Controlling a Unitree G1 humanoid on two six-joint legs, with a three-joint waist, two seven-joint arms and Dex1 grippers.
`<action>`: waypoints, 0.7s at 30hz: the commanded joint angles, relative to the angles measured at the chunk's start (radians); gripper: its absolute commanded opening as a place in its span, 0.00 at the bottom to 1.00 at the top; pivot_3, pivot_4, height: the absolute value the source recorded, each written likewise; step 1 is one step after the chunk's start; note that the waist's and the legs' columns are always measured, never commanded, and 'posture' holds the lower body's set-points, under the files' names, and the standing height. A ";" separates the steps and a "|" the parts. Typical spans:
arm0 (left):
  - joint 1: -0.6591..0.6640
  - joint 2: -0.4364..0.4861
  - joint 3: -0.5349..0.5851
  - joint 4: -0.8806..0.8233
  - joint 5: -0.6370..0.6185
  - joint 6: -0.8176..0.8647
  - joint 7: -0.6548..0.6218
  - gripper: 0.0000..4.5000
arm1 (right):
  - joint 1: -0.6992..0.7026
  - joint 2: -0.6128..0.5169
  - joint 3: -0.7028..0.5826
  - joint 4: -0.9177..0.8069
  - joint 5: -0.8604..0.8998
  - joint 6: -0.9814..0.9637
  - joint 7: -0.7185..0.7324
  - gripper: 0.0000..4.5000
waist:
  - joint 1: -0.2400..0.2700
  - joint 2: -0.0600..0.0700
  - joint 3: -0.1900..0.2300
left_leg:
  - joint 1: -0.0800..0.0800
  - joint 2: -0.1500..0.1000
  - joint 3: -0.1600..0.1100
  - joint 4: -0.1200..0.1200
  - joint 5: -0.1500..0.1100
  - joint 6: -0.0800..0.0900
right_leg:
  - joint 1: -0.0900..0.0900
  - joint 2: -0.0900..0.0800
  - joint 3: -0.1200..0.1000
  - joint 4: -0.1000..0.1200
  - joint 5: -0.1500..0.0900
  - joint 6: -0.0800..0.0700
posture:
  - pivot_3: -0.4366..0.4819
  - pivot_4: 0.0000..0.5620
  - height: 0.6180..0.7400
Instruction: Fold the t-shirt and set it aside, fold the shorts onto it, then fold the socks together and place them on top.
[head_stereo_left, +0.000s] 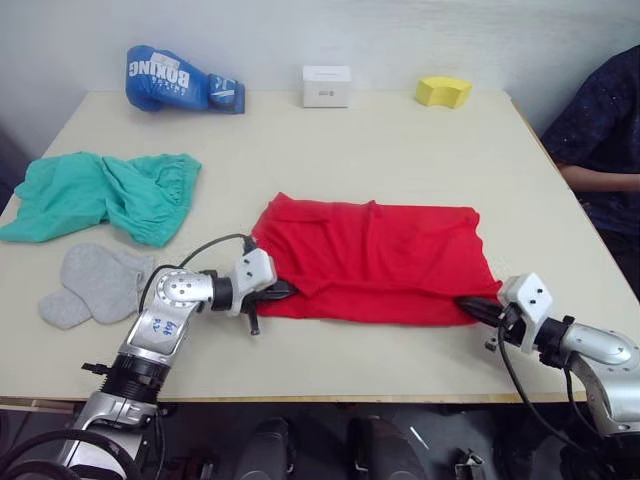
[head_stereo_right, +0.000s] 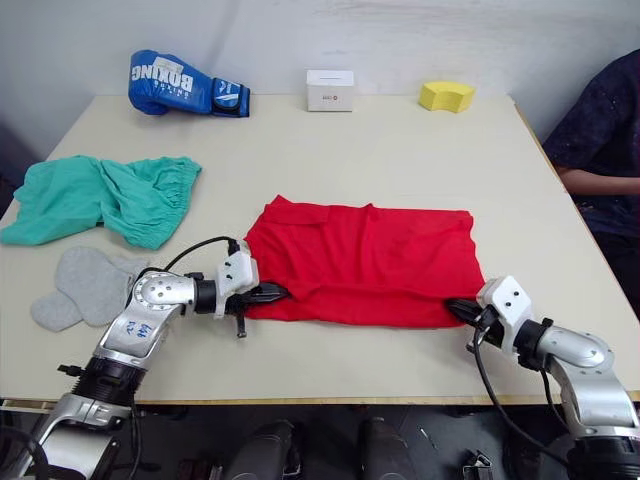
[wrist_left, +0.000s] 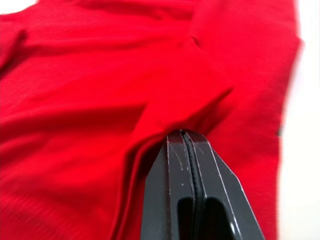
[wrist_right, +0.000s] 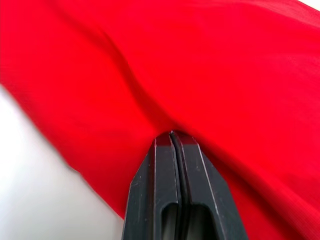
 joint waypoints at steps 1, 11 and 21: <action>-0.005 -0.041 0.066 -0.017 -0.074 0.064 0.051 0.00 | 0.006 -0.010 -0.062 0.008 0.015 0.010 -0.030 0.00 | 0.000 0.000 0.000 | 0.000 0.000 0.000 0.000 0.000 0.000 | 0.000 0.000 0.000 0.000 0.000 0.000 | 0.48 0.27 1.00; 0.005 -0.030 0.135 0.036 -0.056 0.081 0.165 0.00 | 0.056 -0.042 -0.183 0.075 -0.016 -0.003 -0.121 0.00 | 0.000 0.000 0.000 | 0.000 0.000 0.000 -0.001 0.000 0.000 | 0.000 0.001 0.000 0.000 0.000 0.000 | 0.48 0.27 1.00; 0.113 0.138 0.219 -0.026 -0.174 0.038 -0.050 0.00 | 0.106 -0.064 -0.311 -0.059 0.053 0.010 -0.122 0.00 | -0.009 0.001 0.000 | 0.000 0.001 0.000 -0.003 -0.002 -0.003 | -0.001 0.000 0.001 -0.002 0.000 0.000 | 0.48 0.27 1.00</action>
